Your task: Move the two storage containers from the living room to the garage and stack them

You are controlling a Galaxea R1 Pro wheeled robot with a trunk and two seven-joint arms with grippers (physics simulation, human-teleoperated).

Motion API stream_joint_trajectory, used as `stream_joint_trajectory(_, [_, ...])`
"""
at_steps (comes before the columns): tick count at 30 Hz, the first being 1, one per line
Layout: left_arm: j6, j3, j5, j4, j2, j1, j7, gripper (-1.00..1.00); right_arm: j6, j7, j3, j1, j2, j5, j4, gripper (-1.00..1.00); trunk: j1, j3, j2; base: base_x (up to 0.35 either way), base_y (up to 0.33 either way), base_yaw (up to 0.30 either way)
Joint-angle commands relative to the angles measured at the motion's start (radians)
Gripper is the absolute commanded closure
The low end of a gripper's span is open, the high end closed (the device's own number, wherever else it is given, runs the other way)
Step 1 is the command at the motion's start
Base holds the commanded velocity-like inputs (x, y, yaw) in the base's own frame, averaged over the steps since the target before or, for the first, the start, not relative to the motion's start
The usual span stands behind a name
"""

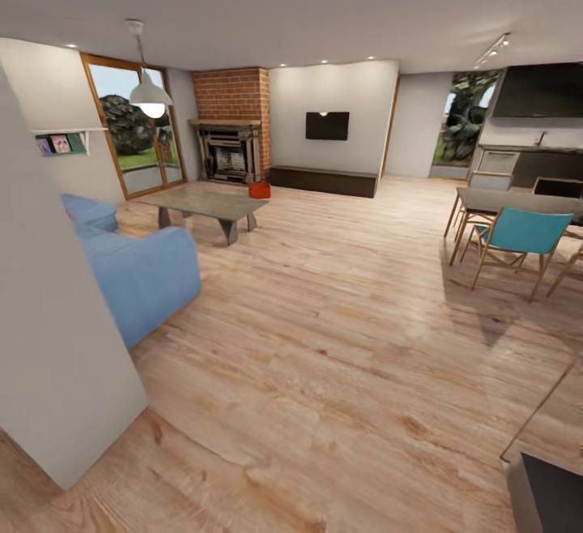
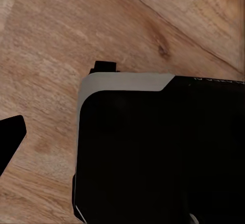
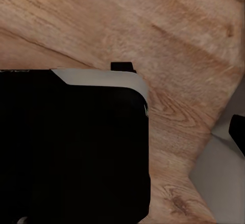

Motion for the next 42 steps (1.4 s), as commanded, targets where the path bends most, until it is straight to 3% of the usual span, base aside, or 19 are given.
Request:
stream_joint_trajectory(1, [-0.003,-0.001,0.01,0.001,0.0,-0.001,-0.004,-1.0,-0.004,-0.002,0.008,-0.001,0.001,-0.009,0.002,-1.0,0.001,-0.002,-0.001,0.322,0.0,-0.262])
stream_joint_trajectory(10, [-0.003,-0.001,0.01,0.001,0.0,-0.001,-0.004,-1.0,-0.004,-0.002,0.008,-0.001,0.001,-0.009,0.002,-1.0,0.001,-0.004,-0.001,0.322,0.0,-0.22])
stream_joint_trajectory(42, [-0.002,-0.001,0.01,0.001,0.0,-0.001,-0.004,-1.0,-0.004,-0.002,0.008,-0.001,0.002,-0.009,0.001,-1.0,0.001,-0.004,-0.001,0.322,0.0,-0.003])
